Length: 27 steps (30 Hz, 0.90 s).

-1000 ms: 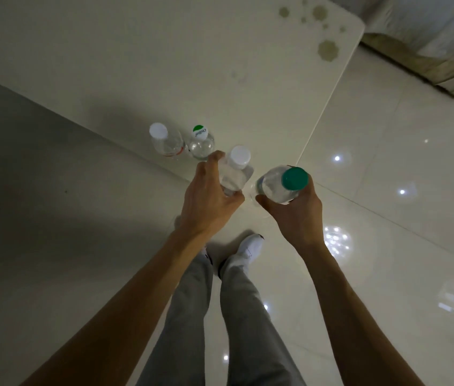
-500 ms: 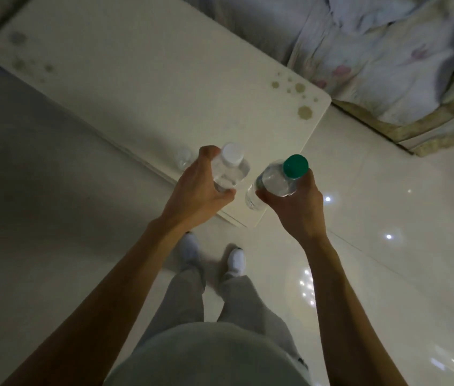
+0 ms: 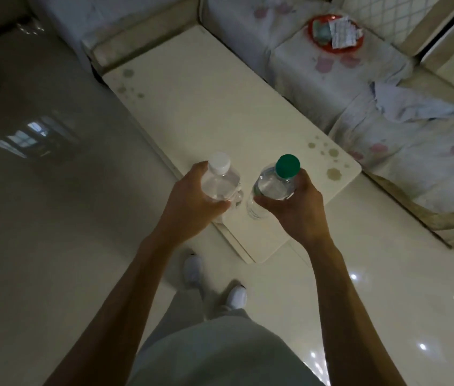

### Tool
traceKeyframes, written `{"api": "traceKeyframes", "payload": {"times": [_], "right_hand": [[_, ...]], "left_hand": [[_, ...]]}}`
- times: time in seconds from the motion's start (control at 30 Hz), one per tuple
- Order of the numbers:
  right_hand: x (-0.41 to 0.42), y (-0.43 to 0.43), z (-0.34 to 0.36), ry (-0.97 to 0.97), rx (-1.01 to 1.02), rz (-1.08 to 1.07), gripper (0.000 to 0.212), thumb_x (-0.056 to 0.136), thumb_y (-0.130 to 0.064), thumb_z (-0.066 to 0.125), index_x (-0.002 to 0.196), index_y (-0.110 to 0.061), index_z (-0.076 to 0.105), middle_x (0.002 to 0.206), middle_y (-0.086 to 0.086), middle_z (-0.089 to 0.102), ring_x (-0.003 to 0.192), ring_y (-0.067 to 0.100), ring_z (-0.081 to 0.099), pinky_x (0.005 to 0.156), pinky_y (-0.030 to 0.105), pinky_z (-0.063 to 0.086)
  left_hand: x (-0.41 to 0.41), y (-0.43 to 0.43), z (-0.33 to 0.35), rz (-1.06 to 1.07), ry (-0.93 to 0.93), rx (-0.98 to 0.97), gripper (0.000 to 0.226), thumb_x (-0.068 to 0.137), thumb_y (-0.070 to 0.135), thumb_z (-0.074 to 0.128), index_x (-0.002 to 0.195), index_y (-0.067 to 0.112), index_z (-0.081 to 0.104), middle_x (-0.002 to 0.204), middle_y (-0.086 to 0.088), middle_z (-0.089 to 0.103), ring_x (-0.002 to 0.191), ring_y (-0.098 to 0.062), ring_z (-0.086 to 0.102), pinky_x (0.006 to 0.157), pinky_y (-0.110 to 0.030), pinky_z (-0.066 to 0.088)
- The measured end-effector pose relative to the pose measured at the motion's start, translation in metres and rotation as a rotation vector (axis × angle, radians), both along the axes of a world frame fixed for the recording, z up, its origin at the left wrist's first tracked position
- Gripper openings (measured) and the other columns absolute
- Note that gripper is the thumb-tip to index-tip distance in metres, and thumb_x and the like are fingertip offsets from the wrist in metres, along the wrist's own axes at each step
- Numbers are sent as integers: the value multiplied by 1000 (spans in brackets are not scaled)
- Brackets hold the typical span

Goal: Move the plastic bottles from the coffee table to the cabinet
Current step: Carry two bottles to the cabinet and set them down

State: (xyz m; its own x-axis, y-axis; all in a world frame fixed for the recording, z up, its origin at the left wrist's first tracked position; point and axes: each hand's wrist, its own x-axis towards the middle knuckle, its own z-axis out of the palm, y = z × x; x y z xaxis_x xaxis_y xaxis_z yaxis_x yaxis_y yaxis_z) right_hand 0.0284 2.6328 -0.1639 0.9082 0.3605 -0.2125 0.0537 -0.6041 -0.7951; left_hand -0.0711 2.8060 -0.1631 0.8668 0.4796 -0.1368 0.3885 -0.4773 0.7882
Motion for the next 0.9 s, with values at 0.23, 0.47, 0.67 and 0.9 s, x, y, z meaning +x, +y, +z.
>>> {"api": "traceKeyframes", "payload": {"times": [0.23,0.47,0.67,0.9], "right_hand": [[-10,29,21,-31,-7,218,62,74,-40,79,125,-19,50,105,-10,56,94,13,55,77,20,40],[-37,74,34,-90,-1,426,69,72,-37,81,130,-20,47,113,-10,57,97,10,53,83,21,40],[-85,126,49,-168,6,598,70,70,-35,82,128,-14,50,117,-1,63,97,13,58,80,19,41],[-157,191,58,-235,-1,716,68,69,-32,83,126,-12,52,116,1,66,98,13,60,82,19,41]], "left_hand": [[-49,9,26,213,-19,7,65,69,31,81,125,28,48,108,12,59,97,-12,60,82,-25,47],[-103,32,34,397,-48,4,71,68,29,82,129,27,45,114,10,58,103,-15,60,89,-33,50],[-159,65,37,520,-97,1,71,67,31,82,127,27,45,120,3,62,104,-17,61,91,-38,52],[-239,115,37,598,-148,-1,71,66,38,82,125,29,45,115,8,61,101,-14,61,89,-38,53]]}}
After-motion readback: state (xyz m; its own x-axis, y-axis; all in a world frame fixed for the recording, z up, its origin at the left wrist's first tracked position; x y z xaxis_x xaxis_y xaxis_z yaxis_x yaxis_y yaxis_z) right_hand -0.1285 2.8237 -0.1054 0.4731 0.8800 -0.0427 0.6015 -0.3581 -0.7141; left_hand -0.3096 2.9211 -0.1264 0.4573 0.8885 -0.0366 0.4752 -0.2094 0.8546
